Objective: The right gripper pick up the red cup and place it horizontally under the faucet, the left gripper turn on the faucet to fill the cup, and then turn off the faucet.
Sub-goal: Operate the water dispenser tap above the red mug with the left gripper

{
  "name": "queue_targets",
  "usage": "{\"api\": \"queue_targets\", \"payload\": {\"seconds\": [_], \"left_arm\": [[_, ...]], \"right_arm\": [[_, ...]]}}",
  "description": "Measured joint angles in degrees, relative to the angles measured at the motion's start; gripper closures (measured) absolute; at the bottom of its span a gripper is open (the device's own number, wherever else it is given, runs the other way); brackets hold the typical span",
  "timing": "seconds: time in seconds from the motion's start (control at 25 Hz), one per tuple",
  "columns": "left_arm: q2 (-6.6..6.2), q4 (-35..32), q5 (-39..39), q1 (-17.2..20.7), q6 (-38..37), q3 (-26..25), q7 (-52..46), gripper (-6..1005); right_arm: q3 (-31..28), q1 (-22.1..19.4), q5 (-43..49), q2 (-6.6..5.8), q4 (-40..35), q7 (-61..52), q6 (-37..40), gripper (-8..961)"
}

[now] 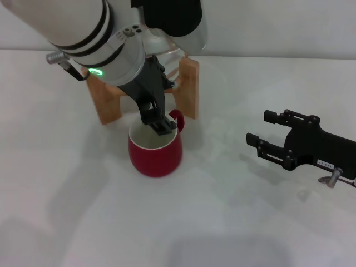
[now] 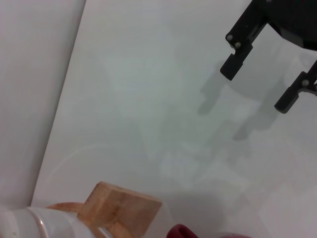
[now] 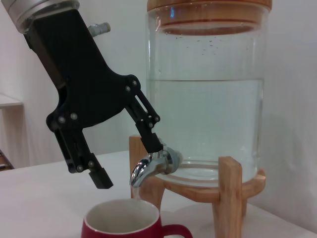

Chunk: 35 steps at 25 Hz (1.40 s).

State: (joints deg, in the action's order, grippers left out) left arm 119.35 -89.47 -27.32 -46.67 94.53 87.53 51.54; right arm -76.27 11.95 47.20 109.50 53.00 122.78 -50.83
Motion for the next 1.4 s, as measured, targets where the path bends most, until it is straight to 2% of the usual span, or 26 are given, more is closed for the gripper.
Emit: {"api": "queue_targets", "payload": {"seconds": [0.8,1.4], "left_arm": [[0.01,0.00,1.91,-0.61,-1.36,0.11,-0.88,184],[0.09,-0.69,1.73,-0.61,-2.35,2.72,-1.65,184]], "right_arm": [[-0.02,-0.09,0.00,0.00,-0.14,0.06,-0.06,321],[-0.02,-0.58,0.00,0.01,-0.20,0.25,-0.06,321]]}}
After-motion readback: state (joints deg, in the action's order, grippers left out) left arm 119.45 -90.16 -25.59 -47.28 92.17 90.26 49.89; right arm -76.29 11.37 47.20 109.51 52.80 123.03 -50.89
